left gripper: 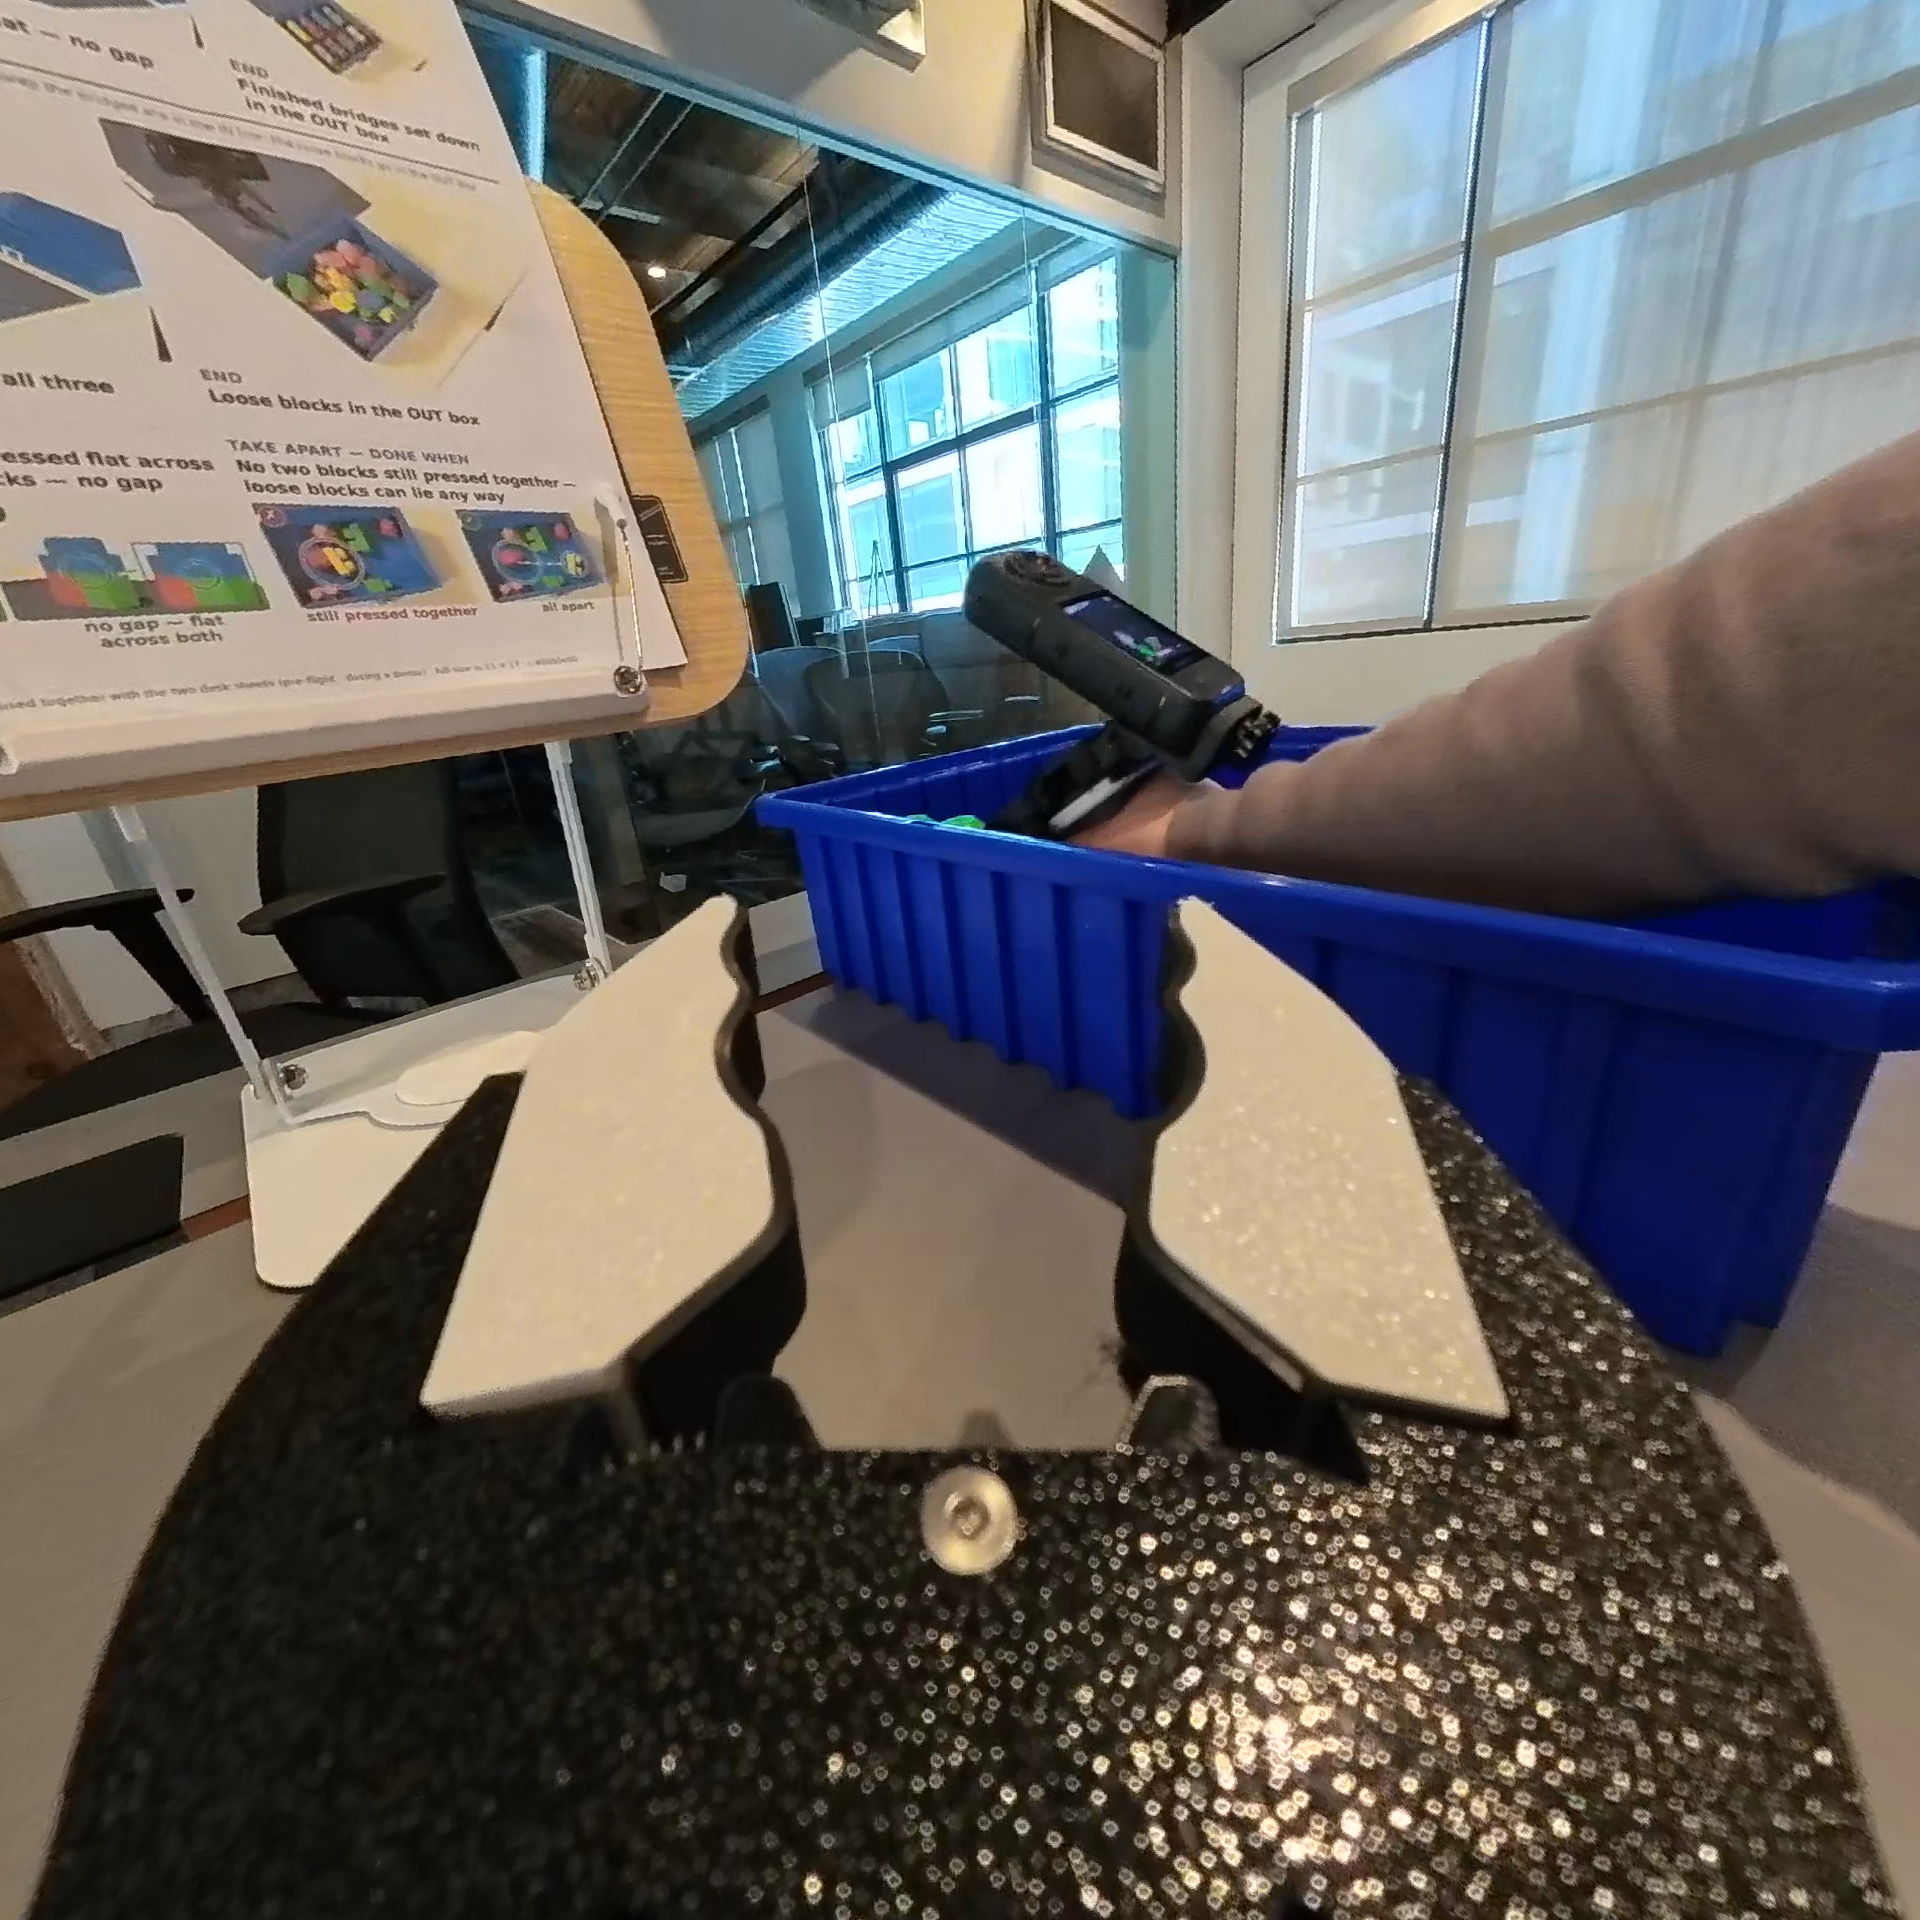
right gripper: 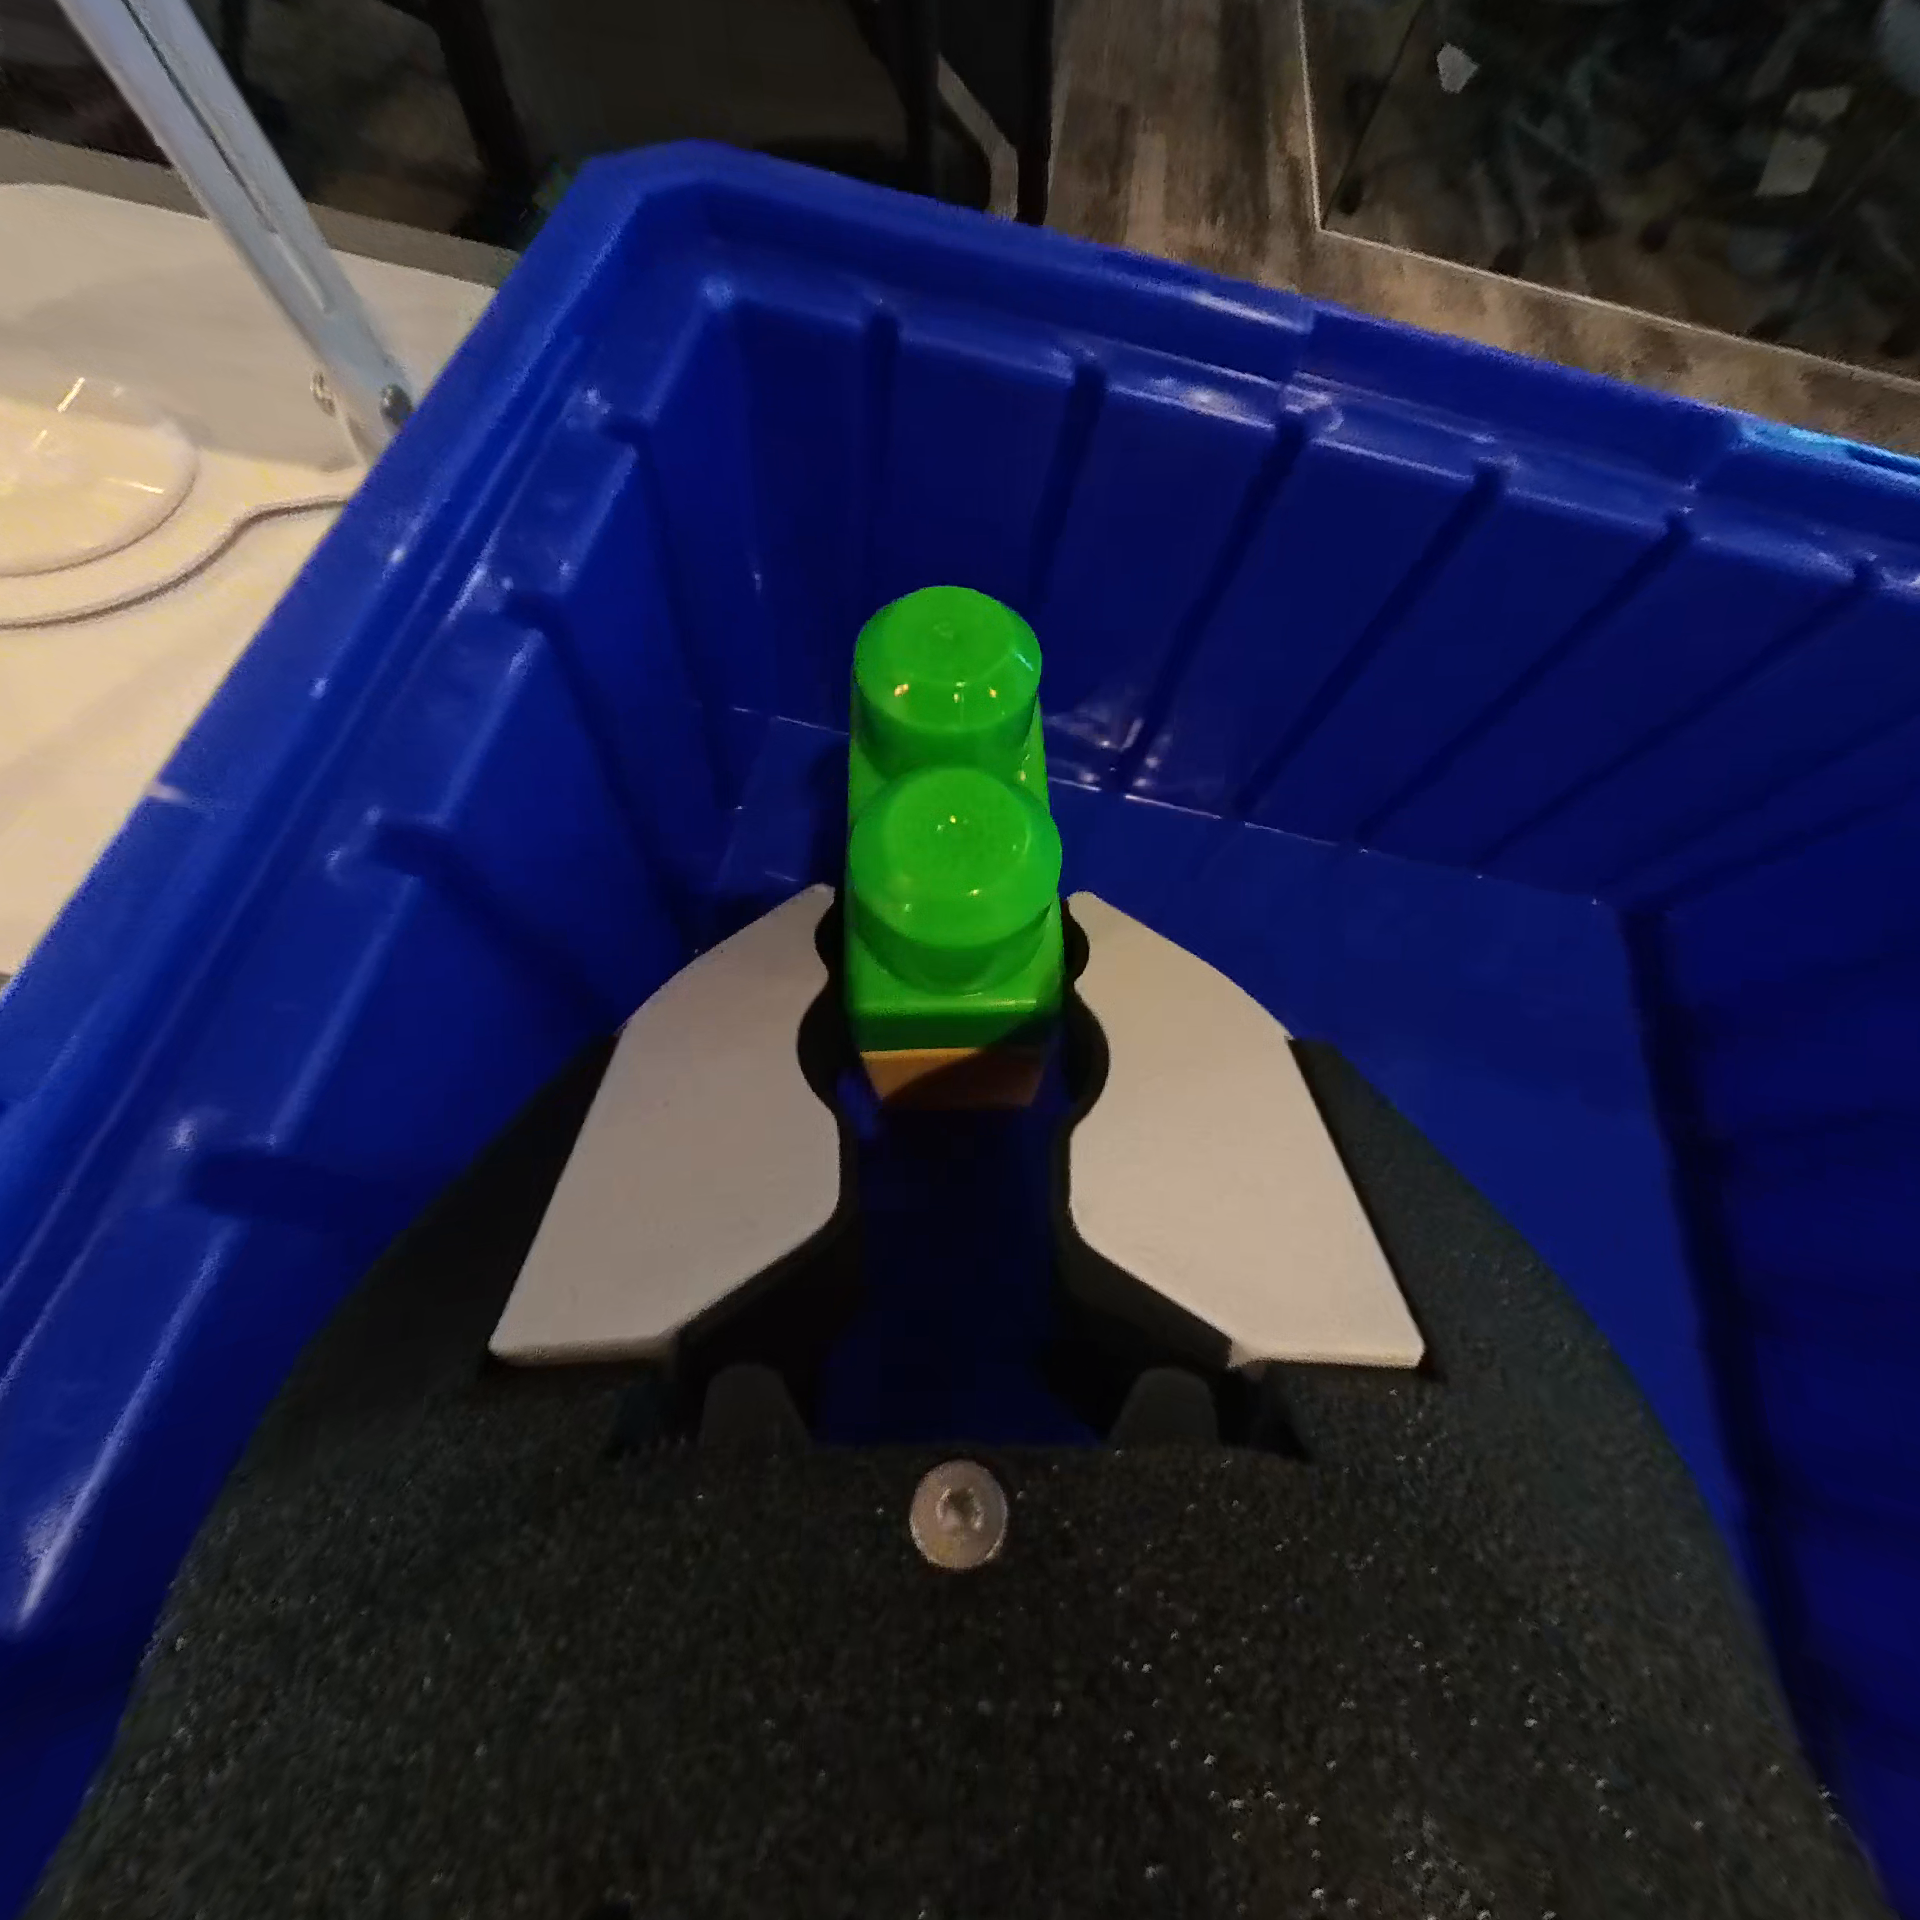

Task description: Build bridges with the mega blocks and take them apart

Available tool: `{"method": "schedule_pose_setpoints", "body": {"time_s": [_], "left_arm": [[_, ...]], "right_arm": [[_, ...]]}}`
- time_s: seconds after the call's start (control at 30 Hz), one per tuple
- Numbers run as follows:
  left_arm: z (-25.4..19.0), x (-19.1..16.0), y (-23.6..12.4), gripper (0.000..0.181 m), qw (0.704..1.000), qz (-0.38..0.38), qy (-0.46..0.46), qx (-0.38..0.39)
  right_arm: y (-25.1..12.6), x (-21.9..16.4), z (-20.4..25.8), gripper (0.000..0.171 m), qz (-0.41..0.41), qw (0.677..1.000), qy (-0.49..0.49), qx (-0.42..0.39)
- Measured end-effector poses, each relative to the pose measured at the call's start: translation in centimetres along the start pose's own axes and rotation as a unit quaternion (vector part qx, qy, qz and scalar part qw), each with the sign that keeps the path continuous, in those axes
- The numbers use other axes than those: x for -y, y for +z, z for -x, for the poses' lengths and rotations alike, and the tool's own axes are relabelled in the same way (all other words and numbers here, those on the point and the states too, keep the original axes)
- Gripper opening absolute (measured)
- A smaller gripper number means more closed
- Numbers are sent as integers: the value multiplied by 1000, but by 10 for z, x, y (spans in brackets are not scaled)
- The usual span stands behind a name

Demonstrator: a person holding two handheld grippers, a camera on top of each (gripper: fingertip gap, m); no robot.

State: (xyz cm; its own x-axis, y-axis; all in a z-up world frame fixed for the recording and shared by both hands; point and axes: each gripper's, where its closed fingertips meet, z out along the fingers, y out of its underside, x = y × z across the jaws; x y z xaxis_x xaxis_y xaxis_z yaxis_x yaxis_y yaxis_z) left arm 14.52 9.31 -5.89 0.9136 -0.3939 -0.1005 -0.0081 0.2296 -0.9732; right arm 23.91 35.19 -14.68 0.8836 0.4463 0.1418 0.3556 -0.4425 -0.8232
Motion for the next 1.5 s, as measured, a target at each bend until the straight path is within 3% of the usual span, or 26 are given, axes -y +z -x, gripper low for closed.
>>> {"method": "schedule_pose_setpoints", "body": {"time_s": [0.5,0.63,0.77,0.93,1.1,1.27,1.5], "left_arm": [[0,0,0,75,1000,-1,-3,-1],[3,0,0,75,1000,-2,-12,3],[8,6,-4,74,1000,-20,-13,16],[14,10,-12,73,999,-29,-16,33],[36,17,-40,70,997,-35,-16,69],[76,23,-86,68,994,-30,6,108],[137,30,-145,67,985,-24,25,169]], "right_arm": [[-22,-7,-7,54,40,999,27,-2],[-53,7,-26,56,35,998,46,5],[-109,49,-23,55,-38,997,53,46],[-205,107,43,50,-200,973,24,109],[-270,104,135,42,-323,934,-10,151],[-276,67,185,33,-397,913,-33,87],[-231,26,259,29,-408,906,31,110]]}}
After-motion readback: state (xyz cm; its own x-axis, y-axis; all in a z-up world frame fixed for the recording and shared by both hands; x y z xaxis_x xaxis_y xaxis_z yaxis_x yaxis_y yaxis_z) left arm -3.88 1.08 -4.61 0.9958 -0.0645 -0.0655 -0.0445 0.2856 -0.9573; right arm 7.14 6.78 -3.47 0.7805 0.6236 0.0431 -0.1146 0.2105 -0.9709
